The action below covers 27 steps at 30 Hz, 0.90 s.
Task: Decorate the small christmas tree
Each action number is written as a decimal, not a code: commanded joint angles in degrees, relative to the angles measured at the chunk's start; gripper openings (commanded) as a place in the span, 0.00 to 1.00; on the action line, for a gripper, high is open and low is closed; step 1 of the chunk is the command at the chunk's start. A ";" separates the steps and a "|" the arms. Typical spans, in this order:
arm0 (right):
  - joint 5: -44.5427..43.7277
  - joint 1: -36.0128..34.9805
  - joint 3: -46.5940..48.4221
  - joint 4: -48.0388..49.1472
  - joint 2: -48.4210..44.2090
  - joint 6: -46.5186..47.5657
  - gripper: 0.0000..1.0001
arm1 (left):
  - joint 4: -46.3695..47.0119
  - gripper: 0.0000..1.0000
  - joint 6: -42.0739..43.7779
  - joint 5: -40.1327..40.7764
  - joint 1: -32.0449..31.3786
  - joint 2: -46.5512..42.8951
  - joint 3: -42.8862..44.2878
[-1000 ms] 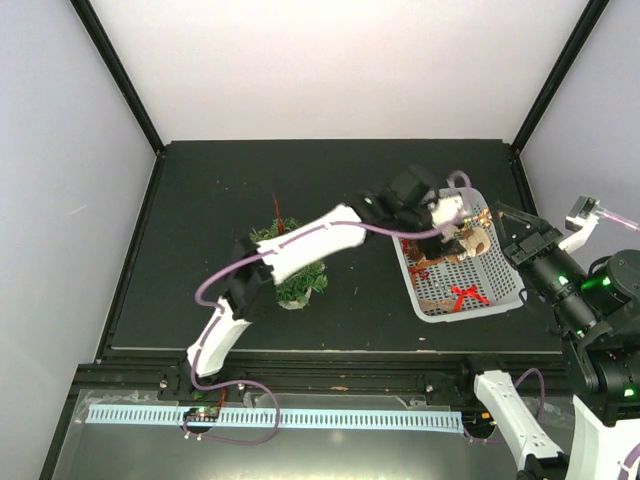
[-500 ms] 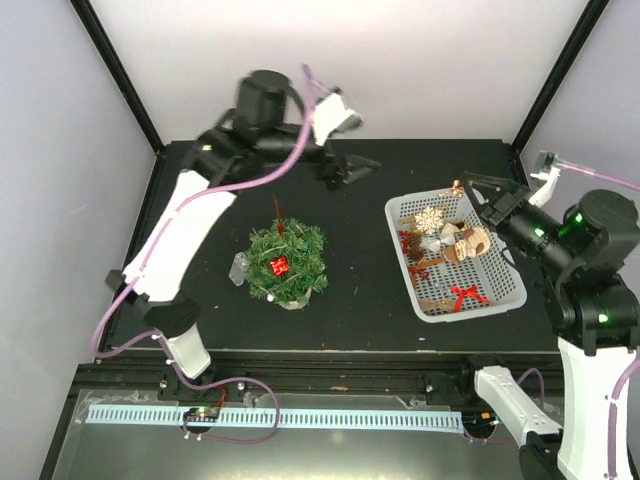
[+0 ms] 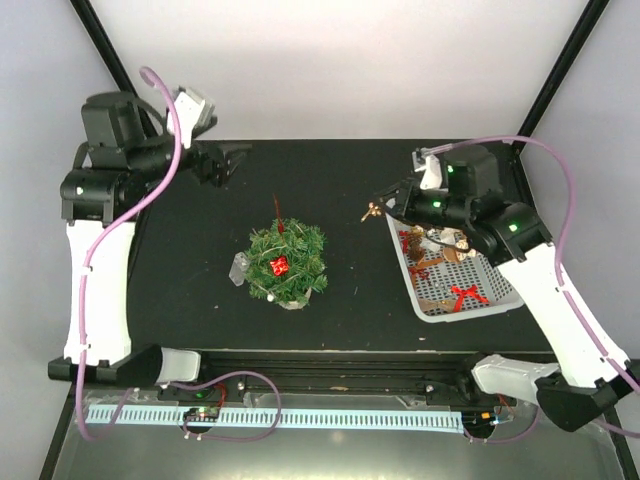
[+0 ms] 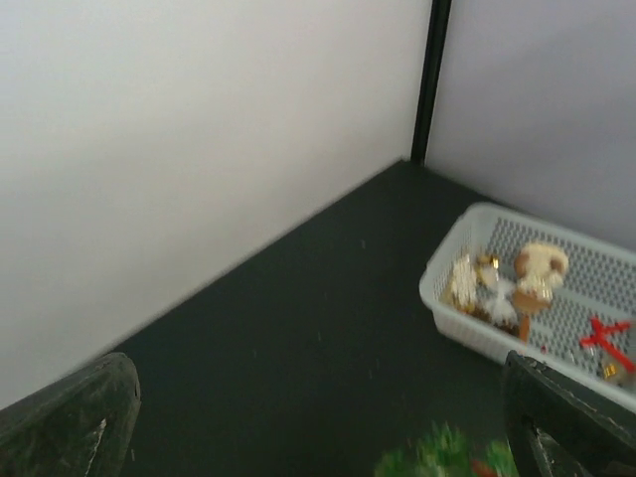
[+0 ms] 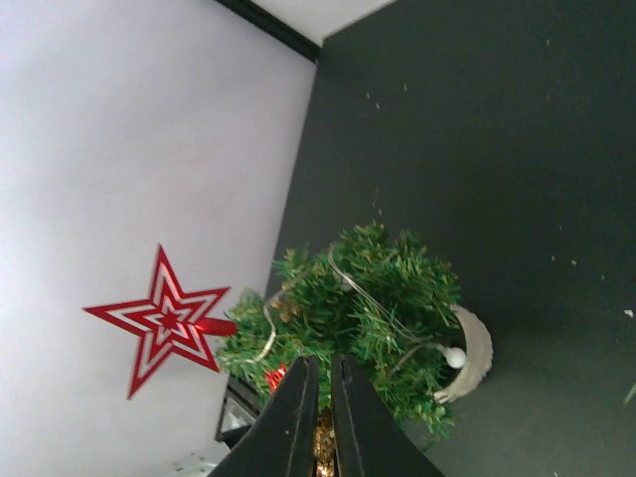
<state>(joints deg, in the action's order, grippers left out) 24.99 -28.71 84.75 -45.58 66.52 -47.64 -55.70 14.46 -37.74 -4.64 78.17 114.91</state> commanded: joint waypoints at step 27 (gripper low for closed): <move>-13.84 -17.97 11.48 -5.62 23.11 8.17 0.07 | -2.74 0.99 -2.15 3.96 5.22 -16.56 -23.01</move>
<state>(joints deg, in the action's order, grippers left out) 11.68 -45.76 93.97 -52.62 88.47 -40.69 -58.61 13.47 -34.52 0.03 62.57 92.18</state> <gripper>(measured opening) 0.071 0.989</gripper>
